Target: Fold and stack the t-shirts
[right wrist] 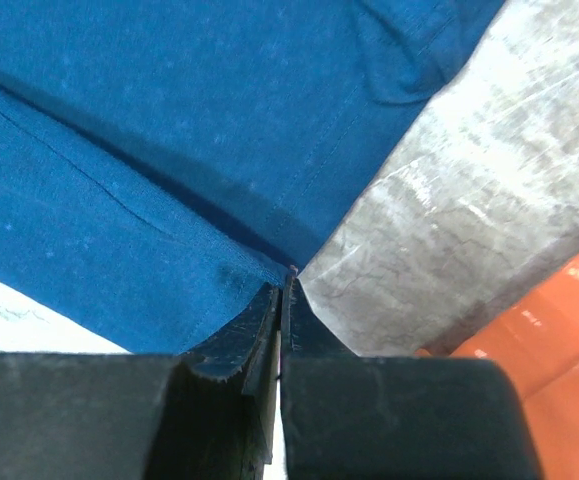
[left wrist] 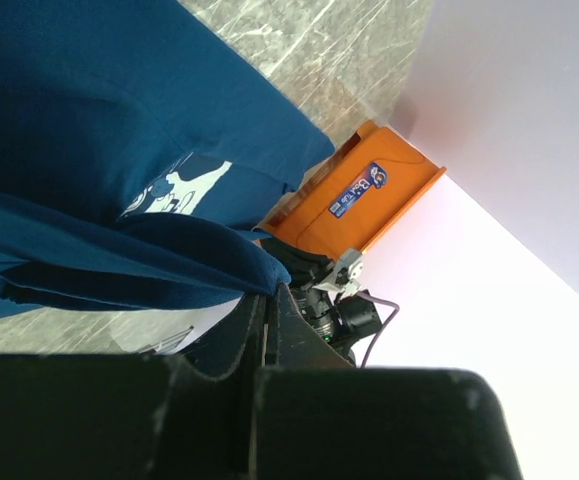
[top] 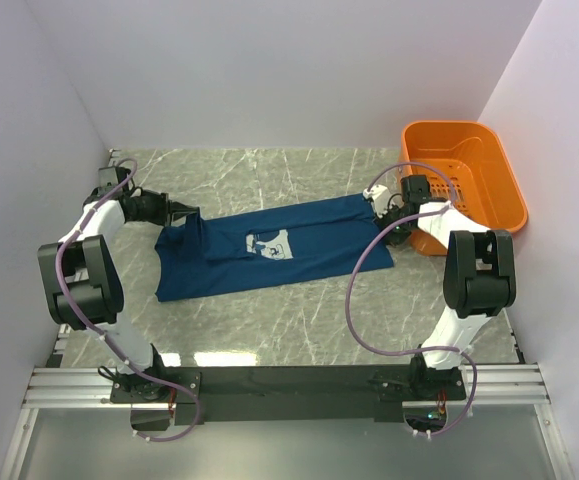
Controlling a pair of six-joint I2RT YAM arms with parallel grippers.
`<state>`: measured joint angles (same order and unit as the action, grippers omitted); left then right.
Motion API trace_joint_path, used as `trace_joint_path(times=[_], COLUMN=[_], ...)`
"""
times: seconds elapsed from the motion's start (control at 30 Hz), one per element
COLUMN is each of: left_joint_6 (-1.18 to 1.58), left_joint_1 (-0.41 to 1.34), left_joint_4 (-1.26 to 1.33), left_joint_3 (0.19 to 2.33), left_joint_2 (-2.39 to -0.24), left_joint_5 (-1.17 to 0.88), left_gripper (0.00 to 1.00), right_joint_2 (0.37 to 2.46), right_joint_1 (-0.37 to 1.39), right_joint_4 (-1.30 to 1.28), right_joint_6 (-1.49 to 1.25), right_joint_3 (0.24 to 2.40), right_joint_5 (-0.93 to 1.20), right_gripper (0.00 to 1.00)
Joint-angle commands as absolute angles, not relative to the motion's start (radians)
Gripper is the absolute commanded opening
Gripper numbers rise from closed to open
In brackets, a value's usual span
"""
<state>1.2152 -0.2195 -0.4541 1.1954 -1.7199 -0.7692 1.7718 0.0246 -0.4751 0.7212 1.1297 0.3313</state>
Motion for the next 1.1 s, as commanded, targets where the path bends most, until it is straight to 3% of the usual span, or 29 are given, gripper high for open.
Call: trace_joint_path(times=[0.0,0.13,0.2,0.43,0.53,0.57,0.7,0.9,1.07], left_joint_6=[1.193,1.192,1.192,1.178,1.175,1.177,1.148,1.034,0.824], left_joint_1=[-0.225,-0.224,-0.224,-0.224,-0.224,-0.222,-0.222,-0.229,-0.232], left_joint_4=[-0.448,-0.448,-0.445,-0.449,-0.446,-0.442,-0.463,-0.555,-0.716], left_joint_3=[1.229,1.224,1.221,1.213,1.21,1.21,1.25,1.382,1.473], left_joint_2=[-1.724,-1.724,-1.724,-1.733,-1.744,-1.747,-1.784,-1.806,-1.706], left_joint_5=[-0.765,-0.765,-0.765,-0.762,-0.764,-0.767,-0.769,-0.723,-0.435], left_gripper=[0.01,0.01,0.01,0.01,0.11,0.23,0.43,0.49,0.57], right_joint_2=[1.773,1.766,1.766,1.735,1.712,1.701,1.677,1.643,1.609], right_joint_1=[0.038,0.049,0.054,0.061,0.064,0.069,0.083,0.106,0.172], right_joint_4=[-0.459,-0.454,-0.457,-0.479,-0.488,-0.492,-0.505,-0.534,-0.647], right_joint_6=[0.697,0.686,0.687,0.69,0.693,0.693,0.692,0.69,0.803], right_joint_3=[1.184,1.195,1.201,1.209,1.212,1.213,1.213,1.207,1.227], right_joint_5=[0.325,0.321,0.318,0.336,0.35,0.351,0.365,0.39,0.533], right_gripper=[0.03,0.11,0.22,0.37,0.42,0.42,0.42,0.43,0.44])
